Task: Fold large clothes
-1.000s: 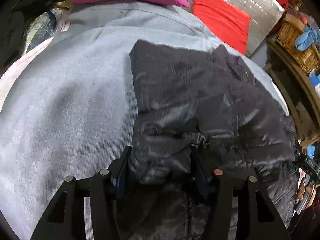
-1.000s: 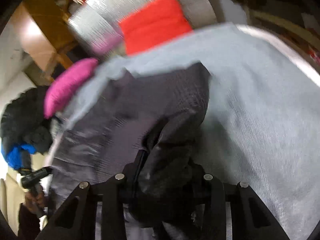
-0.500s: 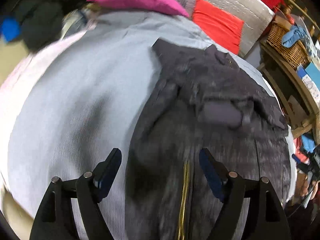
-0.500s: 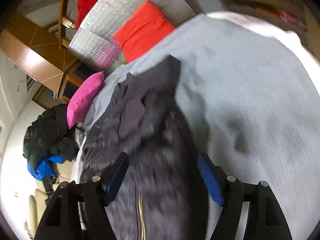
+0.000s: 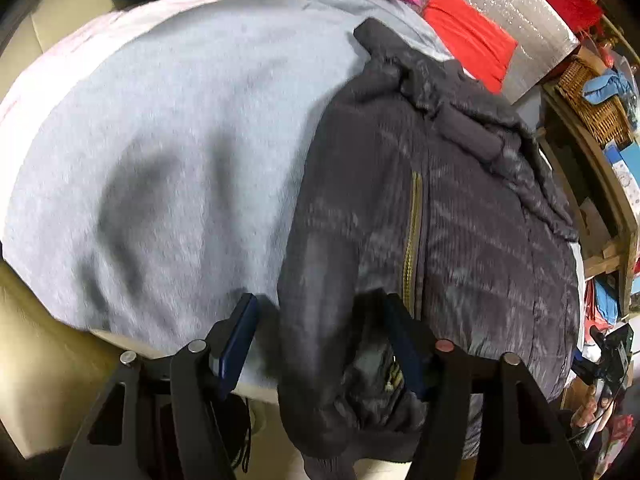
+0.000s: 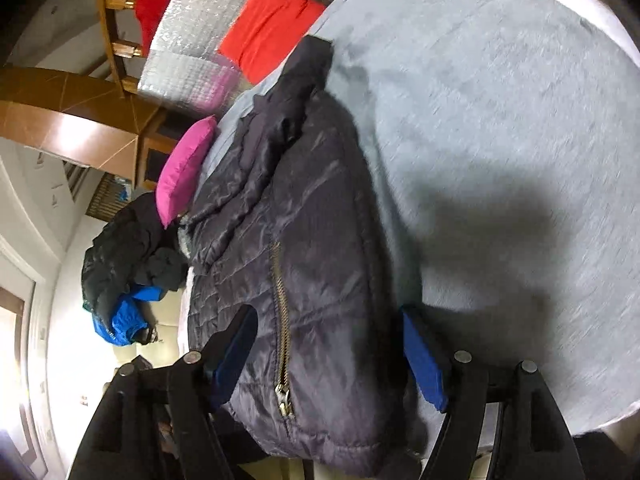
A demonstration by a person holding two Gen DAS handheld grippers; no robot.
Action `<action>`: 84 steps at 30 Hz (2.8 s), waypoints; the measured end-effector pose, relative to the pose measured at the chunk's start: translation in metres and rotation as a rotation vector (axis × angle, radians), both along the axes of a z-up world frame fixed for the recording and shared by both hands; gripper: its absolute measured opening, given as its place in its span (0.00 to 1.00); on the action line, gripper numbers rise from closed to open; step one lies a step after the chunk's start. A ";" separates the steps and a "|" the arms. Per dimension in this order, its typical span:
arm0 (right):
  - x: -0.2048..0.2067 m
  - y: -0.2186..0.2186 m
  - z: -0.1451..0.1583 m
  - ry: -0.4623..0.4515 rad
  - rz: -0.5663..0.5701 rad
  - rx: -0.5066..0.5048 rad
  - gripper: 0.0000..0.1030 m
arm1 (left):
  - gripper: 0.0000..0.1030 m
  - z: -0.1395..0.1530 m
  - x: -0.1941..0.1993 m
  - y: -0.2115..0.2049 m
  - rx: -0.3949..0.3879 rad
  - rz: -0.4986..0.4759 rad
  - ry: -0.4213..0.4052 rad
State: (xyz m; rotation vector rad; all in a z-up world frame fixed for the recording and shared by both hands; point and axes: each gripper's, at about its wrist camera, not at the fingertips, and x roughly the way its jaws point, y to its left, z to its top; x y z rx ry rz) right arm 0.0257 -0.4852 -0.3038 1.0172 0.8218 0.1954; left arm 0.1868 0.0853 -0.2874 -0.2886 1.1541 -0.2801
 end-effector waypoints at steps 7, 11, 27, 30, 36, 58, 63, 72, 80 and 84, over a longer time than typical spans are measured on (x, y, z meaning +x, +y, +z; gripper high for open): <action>-0.008 0.049 0.005 -0.012 0.125 -0.059 0.65 | 0.48 0.003 -0.015 0.003 -0.079 -0.043 -0.021; -0.003 0.058 0.000 0.018 0.143 -0.095 0.65 | 0.40 0.006 -0.019 -0.001 -0.074 -0.060 -0.050; -0.015 0.064 0.006 -0.012 0.138 -0.143 0.35 | 0.60 0.006 -0.033 0.000 -0.253 -0.080 -0.035; -0.016 0.066 0.005 -0.013 0.164 -0.139 0.35 | 0.71 0.006 -0.042 -0.013 -0.212 -0.147 -0.047; -0.014 0.078 0.007 -0.016 0.296 -0.147 0.36 | 0.70 0.002 -0.046 -0.029 -0.077 -0.213 -0.059; -0.018 0.097 0.003 0.121 0.420 -0.369 0.59 | 0.48 -0.033 -0.030 -0.016 -0.034 -0.188 0.139; -0.019 0.108 0.020 0.004 0.382 -0.425 0.30 | 0.38 -0.024 -0.041 -0.016 -0.042 -0.202 0.107; -0.022 0.107 0.061 -0.145 0.327 -0.432 0.17 | 0.20 0.034 -0.051 0.005 -0.232 -0.263 -0.018; -0.009 0.099 0.106 -0.275 0.261 -0.319 0.16 | 0.17 0.088 -0.028 0.003 -0.311 -0.291 -0.116; 0.009 0.089 0.128 -0.341 0.216 -0.260 0.16 | 0.17 0.119 0.000 -0.010 -0.335 -0.307 -0.174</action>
